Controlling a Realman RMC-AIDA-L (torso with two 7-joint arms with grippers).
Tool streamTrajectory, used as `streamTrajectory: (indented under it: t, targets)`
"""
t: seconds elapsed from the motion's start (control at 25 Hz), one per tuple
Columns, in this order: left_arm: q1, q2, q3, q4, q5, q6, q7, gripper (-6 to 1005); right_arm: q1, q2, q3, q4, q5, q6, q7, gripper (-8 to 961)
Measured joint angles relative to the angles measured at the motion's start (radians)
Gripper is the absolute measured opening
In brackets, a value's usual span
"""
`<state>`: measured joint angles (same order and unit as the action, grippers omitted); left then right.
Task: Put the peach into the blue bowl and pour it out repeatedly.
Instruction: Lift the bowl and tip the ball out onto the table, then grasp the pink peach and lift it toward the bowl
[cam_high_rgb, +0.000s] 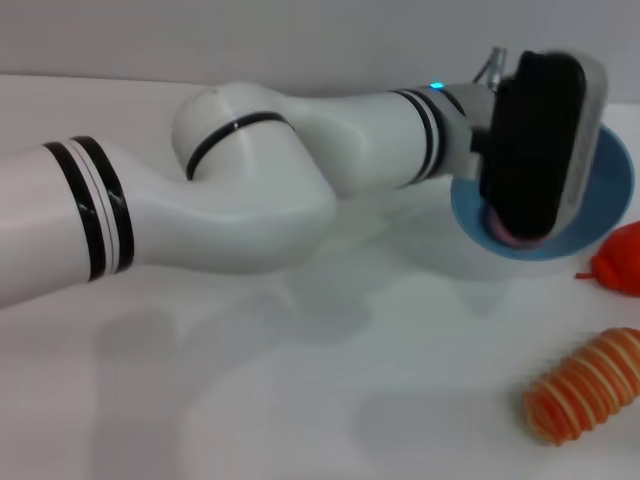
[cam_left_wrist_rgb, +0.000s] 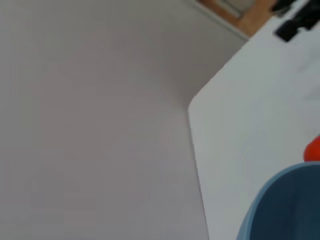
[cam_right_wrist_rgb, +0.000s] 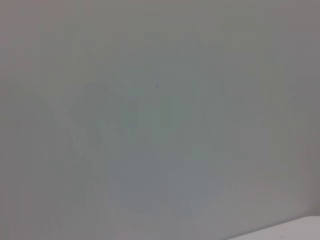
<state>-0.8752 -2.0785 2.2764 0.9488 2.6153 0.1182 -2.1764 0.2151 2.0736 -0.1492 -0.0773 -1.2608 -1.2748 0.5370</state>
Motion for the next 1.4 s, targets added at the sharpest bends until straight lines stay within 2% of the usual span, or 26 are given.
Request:
streamTrajectory:
  t: [0.24,0.6,0.8,0.92,1.0,1.2,1.28,1.4]
  targets:
    - [0.038,0.000,0.059,0.010,0.075,-0.082,0.134,-1,0.003,0.000,0.005,0.005,0.000,-0.002,0.000,726]
    - [0.104,0.000,0.096,0.022,0.110,-0.188,0.464,-1,0.015,0.000,0.005,0.005,0.000,0.006,0.000,725]
    - [0.146,0.000,0.114,0.014,0.110,-0.296,0.522,-1,0.022,0.000,0.005,0.011,0.000,0.002,0.001,725]
    - [0.157,0.000,0.108,0.014,0.086,-0.311,0.509,-1,0.032,0.000,0.005,0.018,0.000,0.007,0.001,725]
    - [0.159,0.000,0.084,0.011,0.002,-0.308,0.474,0,0.045,0.000,0.009,0.029,0.000,0.029,0.002,725]
    - [0.139,0.000,-0.018,-0.034,-0.321,-0.303,0.275,0,0.083,-0.004,0.014,0.044,-0.003,0.137,0.068,725]
    - [0.126,0.000,-0.056,-0.065,-0.422,-0.282,0.212,0,0.106,-0.010,-0.011,0.031,-0.028,0.215,0.156,726]
    - [0.114,0.002,-0.100,-0.096,-0.545,-0.226,0.134,0,0.141,-0.023,-0.091,-0.023,-0.164,0.300,0.344,723]
